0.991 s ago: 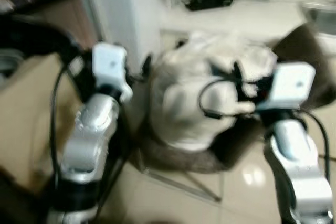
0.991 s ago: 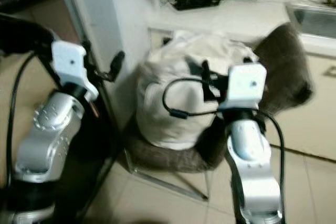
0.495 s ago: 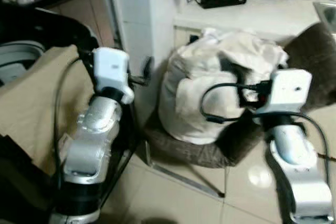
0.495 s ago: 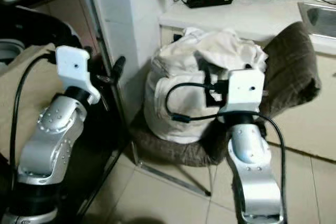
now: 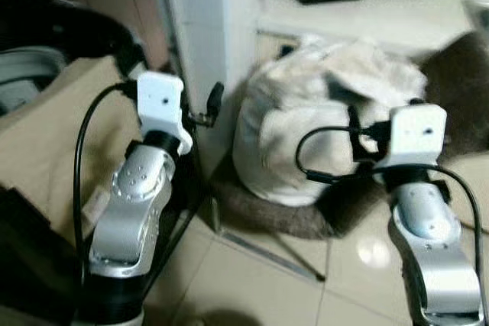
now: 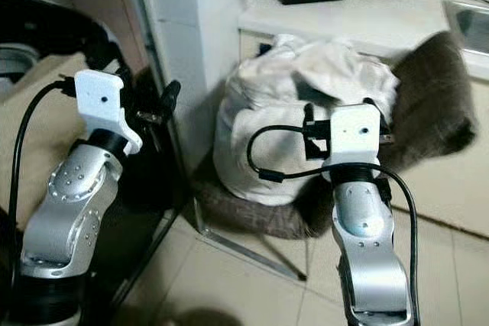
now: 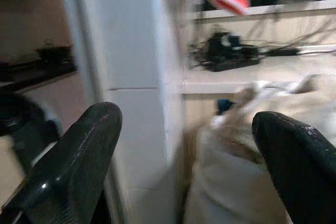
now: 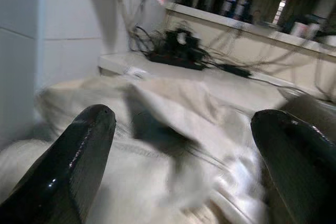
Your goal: Clothes washing
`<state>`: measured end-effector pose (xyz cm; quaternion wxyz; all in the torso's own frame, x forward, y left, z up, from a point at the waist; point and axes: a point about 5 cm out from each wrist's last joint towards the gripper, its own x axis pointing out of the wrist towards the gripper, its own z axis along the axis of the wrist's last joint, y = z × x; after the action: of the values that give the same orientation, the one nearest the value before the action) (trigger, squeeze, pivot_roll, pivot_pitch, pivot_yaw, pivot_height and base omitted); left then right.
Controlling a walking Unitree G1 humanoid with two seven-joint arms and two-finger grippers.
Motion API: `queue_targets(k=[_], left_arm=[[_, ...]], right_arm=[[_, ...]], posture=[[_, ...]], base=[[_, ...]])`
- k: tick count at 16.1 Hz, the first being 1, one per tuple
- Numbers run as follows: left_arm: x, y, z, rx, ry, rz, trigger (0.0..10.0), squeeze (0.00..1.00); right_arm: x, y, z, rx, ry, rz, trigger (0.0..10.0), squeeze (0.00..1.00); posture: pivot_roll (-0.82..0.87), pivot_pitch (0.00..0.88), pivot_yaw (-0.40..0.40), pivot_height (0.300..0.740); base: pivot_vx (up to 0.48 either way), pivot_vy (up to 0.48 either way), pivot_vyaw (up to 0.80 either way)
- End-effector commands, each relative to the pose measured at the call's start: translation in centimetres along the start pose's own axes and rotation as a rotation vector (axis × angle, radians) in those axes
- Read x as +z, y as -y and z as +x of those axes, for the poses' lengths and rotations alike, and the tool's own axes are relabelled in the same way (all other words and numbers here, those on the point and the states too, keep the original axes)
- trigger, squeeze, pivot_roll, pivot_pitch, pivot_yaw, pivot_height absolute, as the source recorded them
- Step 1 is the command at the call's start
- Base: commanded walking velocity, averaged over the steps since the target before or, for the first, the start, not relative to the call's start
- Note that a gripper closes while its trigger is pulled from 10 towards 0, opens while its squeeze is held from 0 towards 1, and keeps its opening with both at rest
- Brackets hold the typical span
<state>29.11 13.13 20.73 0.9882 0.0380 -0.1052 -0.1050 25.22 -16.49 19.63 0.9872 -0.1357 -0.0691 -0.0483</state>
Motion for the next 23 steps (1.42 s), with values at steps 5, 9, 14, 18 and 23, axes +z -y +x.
queue_targets(k=[5,9,14,18,23], left_arm=[[0.0,-1.5,-0.4,0.06,-0.009,0.023,10.0,0.0],[0.5,-2.0,-0.3,0.076,0.003,0.026,10.0,0.0],[0.5,-1.8,-0.2,0.086,-0.009,-0.001,10.0,0.0],[0.8,-1.8,0.0,0.066,0.004,0.019,10.0,0.0],[0.6,-0.8,-0.7,-0.002,-0.015,-0.093,10.0,0.0]], right_arm=[[1.5,-1.4,0.9,0.101,0.065,0.09,10.0,0.0],[1.9,-1.0,0.8,0.011,0.068,0.054,10.0,0.0],[2.6,-1.4,0.0,0.149,0.109,0.191,10.0,0.0],[1.8,-1.9,-0.5,0.173,0.061,0.195,10.0,0.0],[1.5,0.5,-0.6,-0.009,0.016,0.17,10.0,0.0]], posture=[[-0.06,0.029,0.028,0.74],[-0.05,0.034,0.032,0.74],[-0.06,0.039,0.052,0.74],[-0.06,0.042,0.058,0.74],[-0.07,0.064,0.068,0.74]], base=[[0.446,0.0,0.26],[0.446,0.0,0.0],[0.244,0.0,0.0],[0.0,0.0,0.0],[0.0,0.0,0.0]])
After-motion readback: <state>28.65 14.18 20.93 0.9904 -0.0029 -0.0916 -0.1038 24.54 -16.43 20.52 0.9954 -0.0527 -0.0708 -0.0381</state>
